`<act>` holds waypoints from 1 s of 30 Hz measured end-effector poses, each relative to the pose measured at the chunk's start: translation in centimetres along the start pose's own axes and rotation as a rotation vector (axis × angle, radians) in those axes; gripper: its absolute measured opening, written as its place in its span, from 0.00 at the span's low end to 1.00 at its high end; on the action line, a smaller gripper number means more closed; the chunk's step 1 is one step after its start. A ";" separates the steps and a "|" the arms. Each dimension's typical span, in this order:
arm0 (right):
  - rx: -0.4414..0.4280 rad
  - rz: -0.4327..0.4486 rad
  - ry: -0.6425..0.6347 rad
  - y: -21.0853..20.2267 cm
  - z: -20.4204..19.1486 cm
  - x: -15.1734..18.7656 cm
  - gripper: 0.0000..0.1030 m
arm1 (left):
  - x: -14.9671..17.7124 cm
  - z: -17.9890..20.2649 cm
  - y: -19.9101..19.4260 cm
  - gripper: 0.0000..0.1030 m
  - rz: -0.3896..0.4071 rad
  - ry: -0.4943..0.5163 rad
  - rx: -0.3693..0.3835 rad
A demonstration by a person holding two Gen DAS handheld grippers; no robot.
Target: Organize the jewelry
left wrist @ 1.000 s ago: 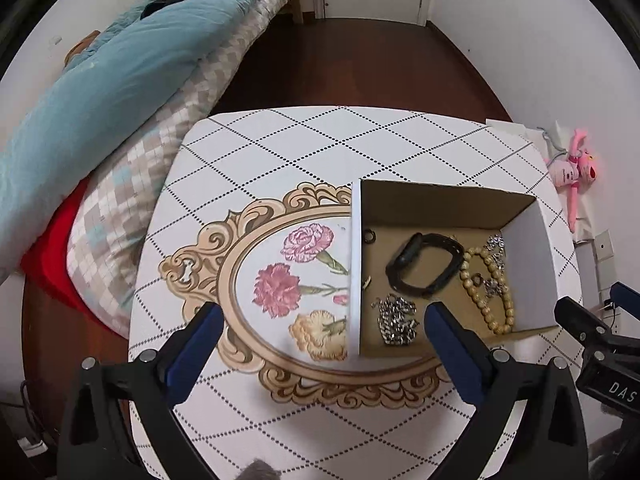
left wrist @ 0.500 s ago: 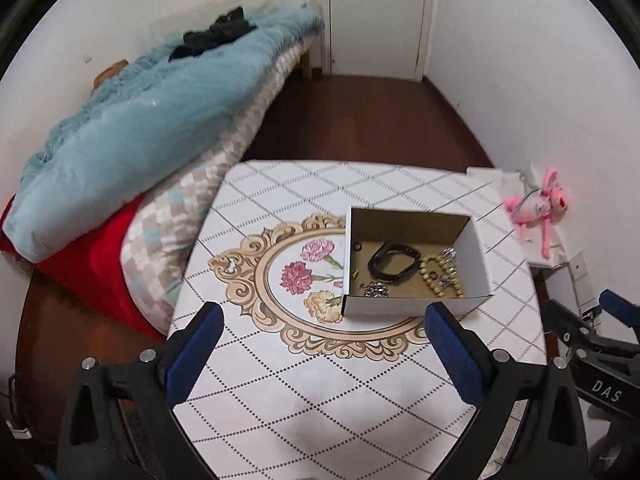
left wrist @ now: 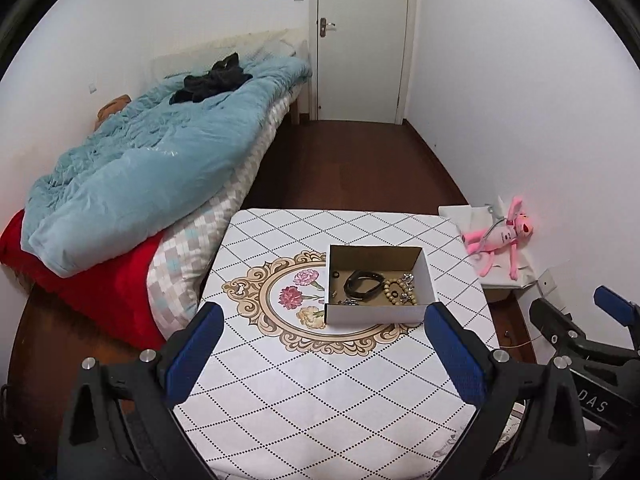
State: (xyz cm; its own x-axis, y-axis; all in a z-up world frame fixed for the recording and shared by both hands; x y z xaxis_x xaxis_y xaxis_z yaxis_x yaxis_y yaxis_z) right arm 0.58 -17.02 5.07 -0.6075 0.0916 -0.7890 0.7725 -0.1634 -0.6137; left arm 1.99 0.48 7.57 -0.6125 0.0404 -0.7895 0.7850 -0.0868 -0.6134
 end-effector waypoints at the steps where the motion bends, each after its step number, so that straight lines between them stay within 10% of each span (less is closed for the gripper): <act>1: 0.001 0.010 -0.003 -0.7 0.0 -0.1 1.00 | 0.0 0.0 -0.3 1.00 0.001 -0.006 0.002; 14: -0.019 0.032 0.021 -3.4 0.8 -0.8 1.00 | -0.2 0.3 -0.9 1.00 -0.019 -0.020 0.009; 30: -0.024 -0.083 0.012 4.7 -0.1 -3.5 1.00 | -1.5 1.0 7.1 1.00 -0.187 -0.011 -0.011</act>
State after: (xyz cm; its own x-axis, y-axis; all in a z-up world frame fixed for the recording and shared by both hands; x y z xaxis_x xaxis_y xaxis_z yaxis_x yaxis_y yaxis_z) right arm 6.42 -17.98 4.95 -0.6675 0.1154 -0.7356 0.7237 -0.1315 -0.6774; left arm 8.44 -1.19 4.41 -0.7486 0.0434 -0.6616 0.6585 -0.0679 -0.7495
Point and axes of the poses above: each gripper's, at about its wrist camera, not at the fingertips, and y roughly the way its jaws point, z to its right, x to its underside, the point moved 1 cm from there along y, roughly the way its jaws point, and after that the axes turned 7 degrees about z, right-handed, at the moved point
